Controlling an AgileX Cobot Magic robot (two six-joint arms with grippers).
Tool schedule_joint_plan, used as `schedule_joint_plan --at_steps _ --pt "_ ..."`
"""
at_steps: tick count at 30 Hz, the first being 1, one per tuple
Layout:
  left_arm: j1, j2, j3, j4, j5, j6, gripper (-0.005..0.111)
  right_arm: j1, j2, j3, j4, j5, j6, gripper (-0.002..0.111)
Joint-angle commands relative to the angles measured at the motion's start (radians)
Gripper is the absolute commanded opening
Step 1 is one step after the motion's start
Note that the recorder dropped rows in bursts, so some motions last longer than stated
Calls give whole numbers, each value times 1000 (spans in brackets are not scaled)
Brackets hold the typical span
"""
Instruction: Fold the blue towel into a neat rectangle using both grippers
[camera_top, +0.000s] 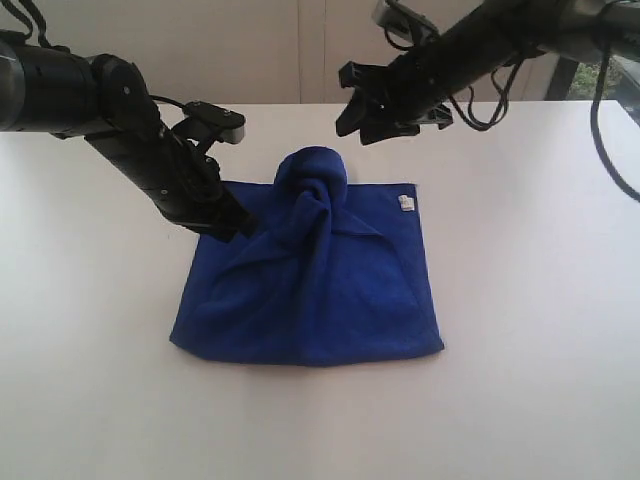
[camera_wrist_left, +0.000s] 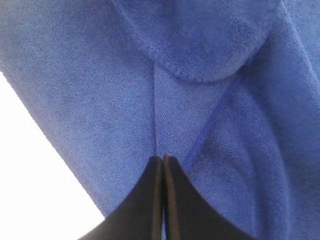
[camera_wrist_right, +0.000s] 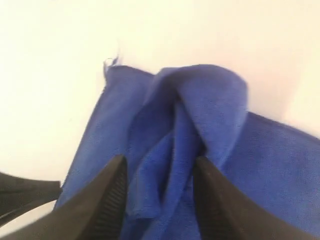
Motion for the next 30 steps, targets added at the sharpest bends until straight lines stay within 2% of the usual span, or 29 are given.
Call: schedule_joint_plan --at_steps 1,5,8,19,21,23,24,30 --pt "2 -11 5 -65 7 -10 0 -45 85 4 135 -14 -21 41" --pt "2 -11 5 -80 9 -10 0 -49 147 4 343 -61 -142 42" --pt "2 -11 5 -82 11 -10 0 -49 182 4 415 -120 -175 48" --pt "2 -11 5 -84 11 -10 0 -47 210 4 307 -133 -191 49" --pt "2 -11 5 -84 9 -9 0 -37 210 4 284 -123 -191 43" --pt "2 -11 5 -84 9 -9 0 -26 210 4 284 -105 -191 20" --pt "2 -11 5 -84 9 -9 0 -26 209 4 284 -88 -196 2" --pt "2 -11 5 -84 16 -9 0 -23 140 4 219 14 -202 0"
